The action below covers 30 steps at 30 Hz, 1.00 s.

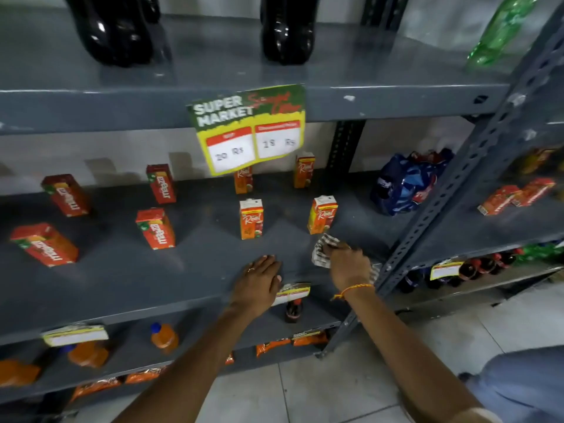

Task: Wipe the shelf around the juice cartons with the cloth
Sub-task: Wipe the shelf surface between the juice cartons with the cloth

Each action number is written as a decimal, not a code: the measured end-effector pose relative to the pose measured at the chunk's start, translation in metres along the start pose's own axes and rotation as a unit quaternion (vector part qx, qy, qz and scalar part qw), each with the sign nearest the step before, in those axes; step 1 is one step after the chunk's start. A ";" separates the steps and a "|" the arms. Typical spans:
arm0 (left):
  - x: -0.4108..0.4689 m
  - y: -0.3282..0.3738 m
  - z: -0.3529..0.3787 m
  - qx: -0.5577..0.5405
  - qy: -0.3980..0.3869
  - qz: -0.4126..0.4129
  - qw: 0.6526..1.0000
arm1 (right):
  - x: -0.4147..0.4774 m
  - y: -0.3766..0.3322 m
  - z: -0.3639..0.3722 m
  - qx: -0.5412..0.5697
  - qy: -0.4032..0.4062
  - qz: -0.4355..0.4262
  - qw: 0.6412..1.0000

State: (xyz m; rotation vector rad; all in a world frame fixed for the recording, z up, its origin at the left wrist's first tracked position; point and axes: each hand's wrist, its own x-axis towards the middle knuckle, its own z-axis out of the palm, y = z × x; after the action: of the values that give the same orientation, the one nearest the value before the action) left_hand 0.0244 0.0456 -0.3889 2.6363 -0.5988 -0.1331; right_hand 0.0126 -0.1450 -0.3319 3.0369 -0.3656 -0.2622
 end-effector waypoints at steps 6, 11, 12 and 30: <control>0.040 0.032 0.013 -0.005 -0.013 -0.034 0.999 | -0.006 0.028 0.000 0.126 -0.058 0.063 0.988; 0.053 0.027 0.019 0.036 0.003 -0.051 0.998 | 0.038 0.057 -0.039 0.239 0.076 0.089 0.964; 0.053 0.026 0.021 0.042 0.013 -0.049 0.998 | 0.053 0.060 -0.047 0.248 0.101 0.097 0.959; 0.058 0.017 0.034 0.048 0.088 -0.020 0.995 | 0.240 0.043 -0.011 0.207 -0.005 -0.068 0.976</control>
State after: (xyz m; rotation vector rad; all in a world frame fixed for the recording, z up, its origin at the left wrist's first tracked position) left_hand 0.0637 -0.0062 -0.4124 2.7173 -0.5045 0.1173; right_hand 0.2340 -0.2441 -0.3550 3.4799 -0.2374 -0.2347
